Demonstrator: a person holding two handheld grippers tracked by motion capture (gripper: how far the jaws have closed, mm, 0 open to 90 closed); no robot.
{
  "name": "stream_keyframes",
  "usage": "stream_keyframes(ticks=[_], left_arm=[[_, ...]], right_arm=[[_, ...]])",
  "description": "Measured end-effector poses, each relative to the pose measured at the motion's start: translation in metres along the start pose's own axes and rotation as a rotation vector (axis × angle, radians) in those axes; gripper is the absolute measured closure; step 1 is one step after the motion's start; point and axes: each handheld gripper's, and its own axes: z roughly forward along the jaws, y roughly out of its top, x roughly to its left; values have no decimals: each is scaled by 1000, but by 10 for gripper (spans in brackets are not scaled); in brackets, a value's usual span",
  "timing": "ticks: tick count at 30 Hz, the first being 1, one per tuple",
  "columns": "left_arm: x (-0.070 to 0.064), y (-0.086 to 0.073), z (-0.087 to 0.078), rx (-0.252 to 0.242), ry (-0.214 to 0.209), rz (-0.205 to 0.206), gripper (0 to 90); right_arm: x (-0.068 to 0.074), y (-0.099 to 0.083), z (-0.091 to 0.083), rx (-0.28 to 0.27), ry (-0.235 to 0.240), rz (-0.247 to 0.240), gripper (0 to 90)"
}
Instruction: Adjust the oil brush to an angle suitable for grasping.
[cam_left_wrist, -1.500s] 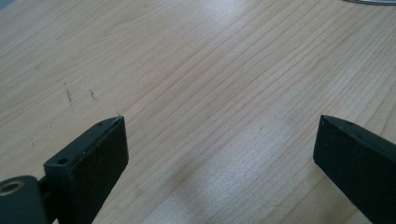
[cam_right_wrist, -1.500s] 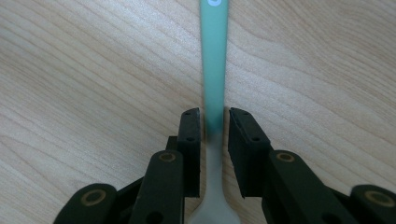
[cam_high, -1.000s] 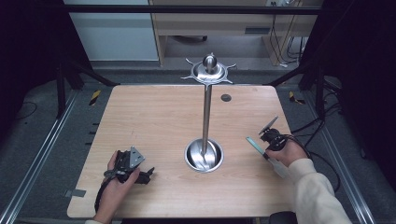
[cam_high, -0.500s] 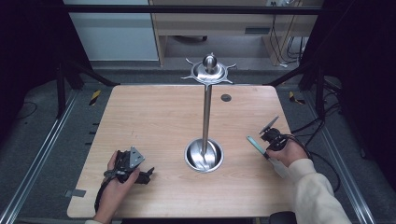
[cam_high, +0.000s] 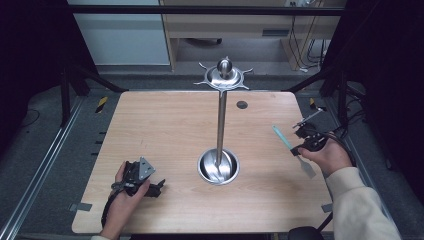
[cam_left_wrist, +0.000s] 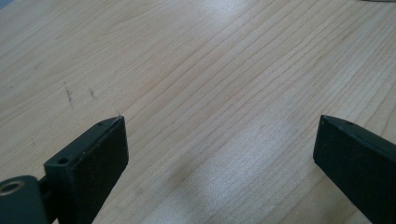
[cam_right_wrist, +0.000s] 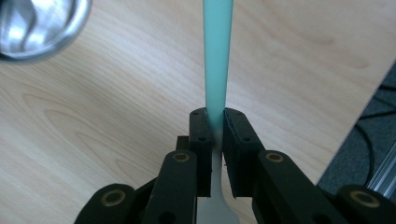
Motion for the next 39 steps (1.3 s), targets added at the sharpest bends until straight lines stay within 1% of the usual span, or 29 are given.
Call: stream_keyframes(ticks=[1, 2, 3, 4, 5, 6, 9, 12, 14, 17, 18, 19, 20, 22, 25, 29, 30, 33, 39], left_arm=[[0, 0, 0, 0, 0, 0, 29], [-1, 0, 0, -8, 1, -9, 29], [-1, 0, 0, -8, 1, -9, 29], [-1, 0, 0, -9, 1, -10, 29], [-1, 0, 0, -9, 2, -11, 29], [0, 0, 0, -1, -1, -5, 28], [0, 0, 0, -3, 2, -4, 29], [0, 0, 0, -4, 4, -6, 28], [0, 0, -1, -6, 4, -7, 28], [1, 0, -1, -8, 5, -10, 28], [1, 0, -2, -7, 5, -8, 28], [1, 0, -2, -7, 5, -8, 28], [0, 0, -2, -11, 5, -8, 28], [0, 0, -1, -11, 7, -8, 28], [1, 0, 0, -7, 7, -8, 28], [3, -1, -1, -11, 8, -13, 28], [3, -1, -2, -12, 10, -14, 28], [3, 0, -3, -16, 12, -14, 29], [3, 0, -2, -14, 8, -8, 28]], right_arm=[[0, 0, 0, 0, 0, 0, 824], [2, 2, -14, -40, -1, 1, 825], [2, 2, -20, -61, -4, -5, 824], [3, 3, -25, -82, -1, 1, 825], [4, 3, -29, -95, 2, -6, 825], [6, 4, -35, -116, 5, -5, 825], [9, 5, -47, -161, -4, -14, 825], [10, 5, -58, -230, 11, -14, 825], [11, 6, -66, -275, 6, -23, 825], [12, 4, -76, -345, 12, -17, 825], [13, 3, -80, -378, 17, -22, 825], [13, 3, -80, -378, 17, -22, 825], [15, 1, -86, -421, 25, -25, 825], [17, 0, -91, -457, 31, -21, 826], [19, -3, -100, -526, 47, -15, 826], [20, -5, -108, -589, 62, -5, 826], [21, -6, -109, -595, 64, -4, 826], [24, -9, -113, -638, 71, -9, 826], [33, -12, -121, -694, 92, -17, 826]])
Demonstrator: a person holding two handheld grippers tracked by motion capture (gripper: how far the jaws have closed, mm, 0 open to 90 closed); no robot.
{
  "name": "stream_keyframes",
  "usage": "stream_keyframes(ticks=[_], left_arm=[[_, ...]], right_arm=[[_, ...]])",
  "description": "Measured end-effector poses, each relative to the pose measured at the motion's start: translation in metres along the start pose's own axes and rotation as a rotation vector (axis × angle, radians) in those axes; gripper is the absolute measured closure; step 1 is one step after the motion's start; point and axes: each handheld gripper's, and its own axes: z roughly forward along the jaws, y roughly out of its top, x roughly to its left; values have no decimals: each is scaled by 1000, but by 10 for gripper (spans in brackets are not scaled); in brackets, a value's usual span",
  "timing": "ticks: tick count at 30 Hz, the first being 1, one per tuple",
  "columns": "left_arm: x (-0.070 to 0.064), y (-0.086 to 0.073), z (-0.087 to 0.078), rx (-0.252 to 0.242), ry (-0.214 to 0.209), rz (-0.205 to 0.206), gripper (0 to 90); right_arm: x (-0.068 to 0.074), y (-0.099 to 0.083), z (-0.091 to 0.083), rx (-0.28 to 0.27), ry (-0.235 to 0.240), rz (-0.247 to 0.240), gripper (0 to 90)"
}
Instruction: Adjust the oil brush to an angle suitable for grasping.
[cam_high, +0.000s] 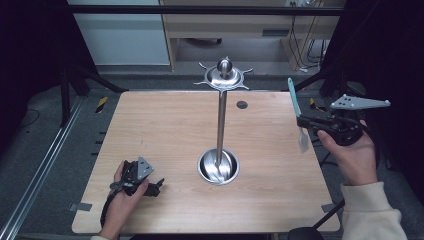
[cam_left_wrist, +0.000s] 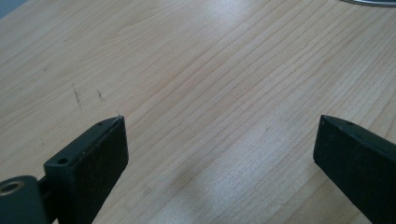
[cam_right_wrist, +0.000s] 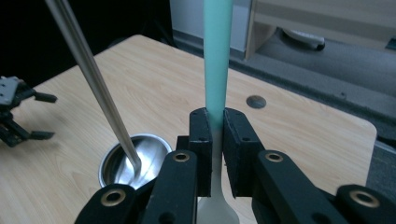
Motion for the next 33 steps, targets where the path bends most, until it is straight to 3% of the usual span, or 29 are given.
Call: stream_keyframes(ticks=[9, 33], left_arm=[[1, -1, -2, -8, 4, -5, 28], [-2, -1, -2, 11, 16, 10, 28]], right_arm=[[14, 7, -6, -62, 24, -14, 825], [33, 2, -20, -103, 62, -54, 825]])
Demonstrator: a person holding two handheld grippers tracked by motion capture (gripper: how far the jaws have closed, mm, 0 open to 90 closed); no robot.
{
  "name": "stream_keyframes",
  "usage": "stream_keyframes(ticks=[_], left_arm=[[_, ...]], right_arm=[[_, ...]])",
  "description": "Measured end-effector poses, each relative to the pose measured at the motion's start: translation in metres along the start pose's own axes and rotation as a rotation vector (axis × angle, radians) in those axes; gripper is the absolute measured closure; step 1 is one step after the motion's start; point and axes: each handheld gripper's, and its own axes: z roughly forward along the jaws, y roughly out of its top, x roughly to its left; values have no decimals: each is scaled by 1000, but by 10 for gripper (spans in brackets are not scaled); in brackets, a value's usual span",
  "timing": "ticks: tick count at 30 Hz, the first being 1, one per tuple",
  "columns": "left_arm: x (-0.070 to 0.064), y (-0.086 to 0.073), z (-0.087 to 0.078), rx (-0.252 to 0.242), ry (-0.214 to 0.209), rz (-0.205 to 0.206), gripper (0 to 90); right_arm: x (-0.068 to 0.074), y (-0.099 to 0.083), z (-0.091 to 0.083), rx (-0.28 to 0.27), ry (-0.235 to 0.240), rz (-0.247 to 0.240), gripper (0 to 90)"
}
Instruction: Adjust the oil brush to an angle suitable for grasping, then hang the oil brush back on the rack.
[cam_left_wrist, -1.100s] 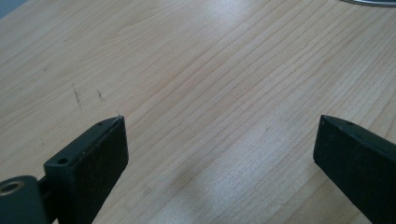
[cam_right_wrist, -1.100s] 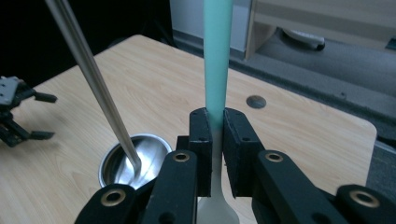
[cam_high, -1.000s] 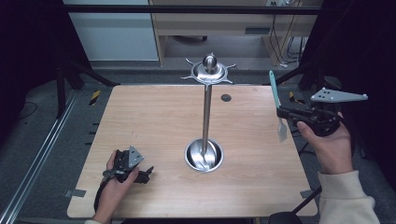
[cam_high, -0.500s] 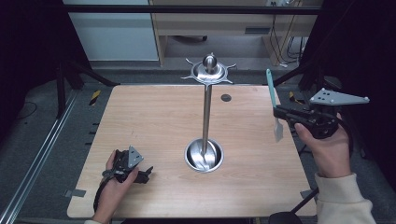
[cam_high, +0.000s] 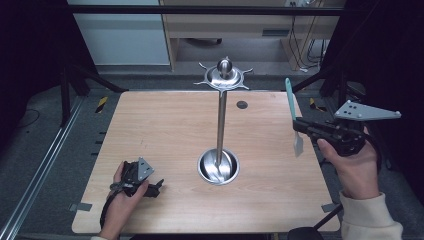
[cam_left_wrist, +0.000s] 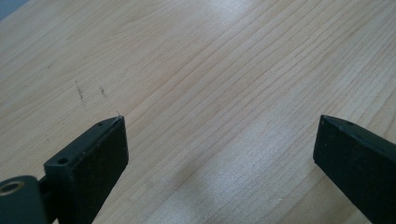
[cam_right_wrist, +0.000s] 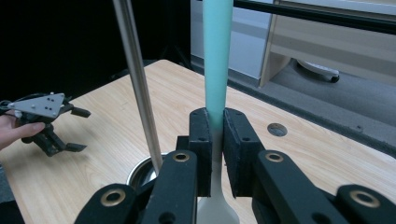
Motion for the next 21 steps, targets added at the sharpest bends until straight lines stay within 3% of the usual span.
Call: stream_keyframes(ticks=[21], left_arm=[[-1, 1, 0, 8, 0, 15, 28]], right_arm=[[21, -6, -5, -51, 29, -17, 825]])
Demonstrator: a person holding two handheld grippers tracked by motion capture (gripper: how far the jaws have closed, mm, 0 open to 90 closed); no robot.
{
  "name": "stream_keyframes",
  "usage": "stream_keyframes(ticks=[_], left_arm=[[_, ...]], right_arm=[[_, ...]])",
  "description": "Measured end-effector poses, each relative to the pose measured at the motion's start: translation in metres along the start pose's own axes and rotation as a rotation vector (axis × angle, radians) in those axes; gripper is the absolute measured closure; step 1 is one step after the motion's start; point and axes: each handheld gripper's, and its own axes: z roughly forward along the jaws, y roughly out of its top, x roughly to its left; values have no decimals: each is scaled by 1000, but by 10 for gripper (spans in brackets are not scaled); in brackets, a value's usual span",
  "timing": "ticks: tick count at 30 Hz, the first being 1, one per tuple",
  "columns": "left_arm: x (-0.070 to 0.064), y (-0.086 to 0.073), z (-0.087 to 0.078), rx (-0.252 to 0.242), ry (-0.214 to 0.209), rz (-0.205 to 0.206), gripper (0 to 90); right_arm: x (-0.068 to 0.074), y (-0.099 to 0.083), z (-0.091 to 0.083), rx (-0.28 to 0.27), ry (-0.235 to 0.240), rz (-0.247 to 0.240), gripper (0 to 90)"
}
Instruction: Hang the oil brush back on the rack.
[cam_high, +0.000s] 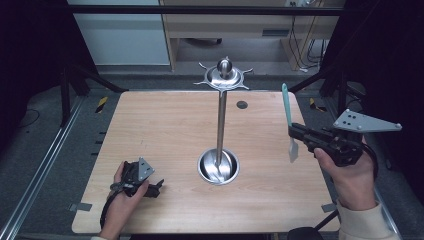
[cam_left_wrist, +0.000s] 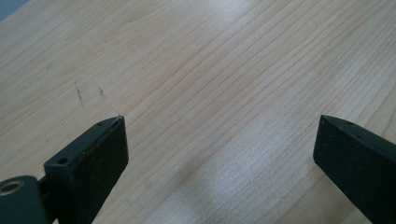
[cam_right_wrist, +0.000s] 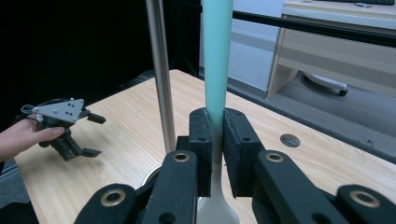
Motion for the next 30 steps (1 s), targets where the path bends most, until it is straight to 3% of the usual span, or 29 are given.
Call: stream_keyframes(ticks=[30], left_arm=[[-1, 0, 0, -1, -2, 1, 28]], right_arm=[[24, 11, 32, 2, 88, -30, 824]])
